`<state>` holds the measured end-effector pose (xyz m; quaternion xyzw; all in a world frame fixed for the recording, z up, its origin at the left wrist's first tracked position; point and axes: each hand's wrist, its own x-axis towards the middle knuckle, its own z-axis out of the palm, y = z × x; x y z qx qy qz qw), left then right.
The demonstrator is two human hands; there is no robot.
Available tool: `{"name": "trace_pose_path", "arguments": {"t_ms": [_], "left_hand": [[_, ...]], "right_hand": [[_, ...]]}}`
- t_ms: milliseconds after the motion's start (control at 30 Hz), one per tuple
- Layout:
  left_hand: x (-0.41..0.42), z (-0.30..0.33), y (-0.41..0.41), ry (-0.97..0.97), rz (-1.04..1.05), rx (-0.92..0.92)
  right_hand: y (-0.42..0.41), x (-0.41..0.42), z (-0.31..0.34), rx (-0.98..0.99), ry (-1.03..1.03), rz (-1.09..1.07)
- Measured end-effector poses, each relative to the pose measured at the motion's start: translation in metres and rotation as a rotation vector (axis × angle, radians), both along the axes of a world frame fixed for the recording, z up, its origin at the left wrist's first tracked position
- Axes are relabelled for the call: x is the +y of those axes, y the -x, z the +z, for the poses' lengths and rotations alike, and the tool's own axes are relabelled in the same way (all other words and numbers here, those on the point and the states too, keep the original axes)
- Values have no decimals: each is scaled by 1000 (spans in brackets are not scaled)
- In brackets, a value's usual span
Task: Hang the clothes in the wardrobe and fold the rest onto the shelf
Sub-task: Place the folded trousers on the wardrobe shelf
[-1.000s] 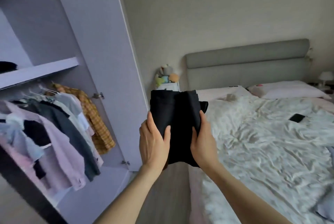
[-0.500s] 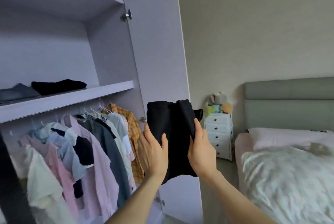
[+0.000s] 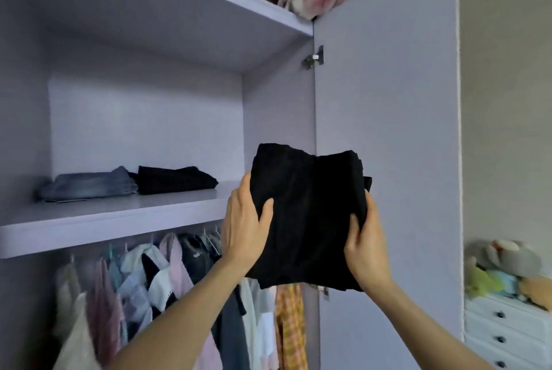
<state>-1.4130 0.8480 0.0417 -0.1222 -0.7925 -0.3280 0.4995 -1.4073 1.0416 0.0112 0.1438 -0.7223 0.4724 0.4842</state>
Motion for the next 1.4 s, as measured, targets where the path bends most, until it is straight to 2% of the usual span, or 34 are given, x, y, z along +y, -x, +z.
{"name": "trace_pose_path", "arguments": {"t_ms": [367, 533, 700, 833, 900, 933, 1000, 1033, 1067, 1133, 1233, 1400], "left_hand": [[-179, 109, 145, 28, 181, 167], [-260, 146, 229, 21, 282, 145], [-316, 156, 301, -44, 381, 52], [-358, 147, 352, -142, 378, -63], [-375, 140, 373, -180, 436, -212], [-384, 135, 382, -139, 546, -342], [-394, 125, 395, 159, 827, -619], [-398, 119, 403, 309, 896, -714], [-397, 115, 408, 423, 888, -787], [-395, 108, 417, 515, 791, -887], [-398, 103, 420, 490, 711, -980], [-392, 102, 409, 344, 674, -1093]], "right_hand": [[205, -163, 114, 216, 31, 303], [304, -242, 165, 148, -36, 371], [389, -301, 192, 31, -129, 404], [465, -346, 200, -69, -222, 462], [500, -364, 194, -168, -321, 487], [518, -375, 186, -242, -410, 478], [540, -387, 168, -414, -692, 374], [551, -394, 160, -467, -832, 331], [553, -396, 155, -473, -928, 328], [551, -399, 148, -432, -1081, 411], [537, -393, 138, -437, -1278, 451], [514, -377, 138, -486, -1312, 323]]}}
